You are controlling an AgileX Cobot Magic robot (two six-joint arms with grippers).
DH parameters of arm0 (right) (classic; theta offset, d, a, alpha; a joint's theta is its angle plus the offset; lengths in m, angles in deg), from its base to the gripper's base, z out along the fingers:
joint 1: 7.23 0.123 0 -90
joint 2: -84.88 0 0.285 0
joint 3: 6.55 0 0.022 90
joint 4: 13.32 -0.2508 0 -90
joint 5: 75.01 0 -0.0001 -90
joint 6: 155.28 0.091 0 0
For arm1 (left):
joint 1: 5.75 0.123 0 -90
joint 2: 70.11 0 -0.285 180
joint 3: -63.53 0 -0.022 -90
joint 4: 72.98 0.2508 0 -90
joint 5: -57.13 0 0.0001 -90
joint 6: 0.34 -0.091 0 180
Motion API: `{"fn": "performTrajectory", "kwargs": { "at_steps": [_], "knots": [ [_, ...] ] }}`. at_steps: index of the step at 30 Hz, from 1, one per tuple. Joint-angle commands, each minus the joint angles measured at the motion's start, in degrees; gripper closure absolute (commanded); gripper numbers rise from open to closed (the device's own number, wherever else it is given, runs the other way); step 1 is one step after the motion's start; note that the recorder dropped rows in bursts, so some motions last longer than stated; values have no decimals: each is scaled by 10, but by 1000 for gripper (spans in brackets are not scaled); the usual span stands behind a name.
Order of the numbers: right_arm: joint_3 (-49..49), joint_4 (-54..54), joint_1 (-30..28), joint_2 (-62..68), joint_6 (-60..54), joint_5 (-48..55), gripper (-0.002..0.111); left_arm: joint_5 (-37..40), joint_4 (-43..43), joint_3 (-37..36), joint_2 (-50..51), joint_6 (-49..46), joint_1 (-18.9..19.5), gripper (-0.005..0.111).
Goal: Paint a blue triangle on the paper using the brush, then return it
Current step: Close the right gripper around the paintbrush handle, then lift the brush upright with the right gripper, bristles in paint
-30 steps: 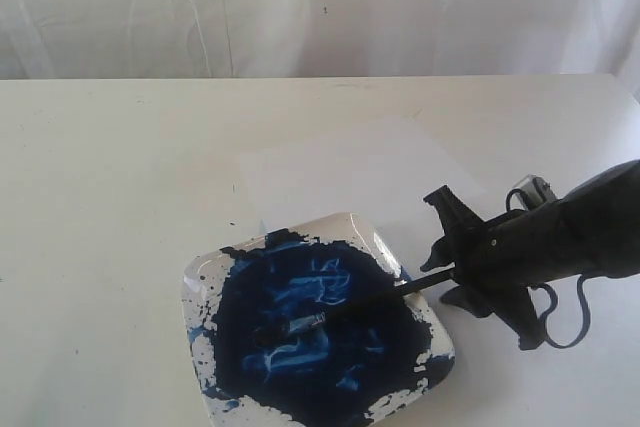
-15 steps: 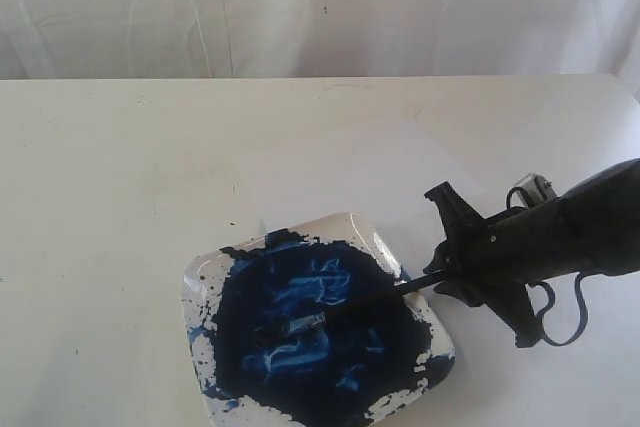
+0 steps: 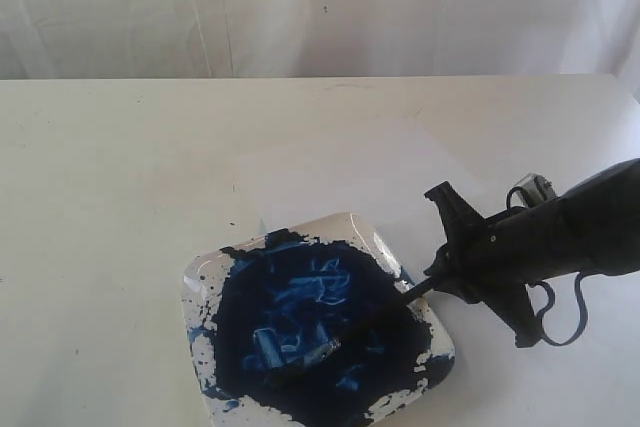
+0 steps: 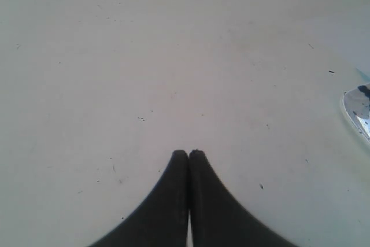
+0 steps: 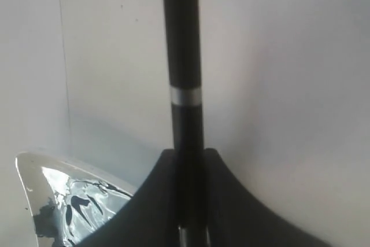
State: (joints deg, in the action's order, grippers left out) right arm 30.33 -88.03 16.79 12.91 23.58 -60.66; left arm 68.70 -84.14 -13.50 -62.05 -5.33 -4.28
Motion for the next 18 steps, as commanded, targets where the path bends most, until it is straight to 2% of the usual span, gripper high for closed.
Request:
{"fn": "performTrajectory", "kwargs": {
  "at_steps": [1,10,18],
  "knots": [
    [-2,-3,2,-20,-12,-8,108,0,-8,-2,-3,1,1,107],
    [-21,-2,2,-142,-78,-51,108,0,-8,-2,-3,1,1,107],
    [-103,-2,5,-197,-198,18,108,0,-8,-2,-3,1,1,107]
  ]
}}
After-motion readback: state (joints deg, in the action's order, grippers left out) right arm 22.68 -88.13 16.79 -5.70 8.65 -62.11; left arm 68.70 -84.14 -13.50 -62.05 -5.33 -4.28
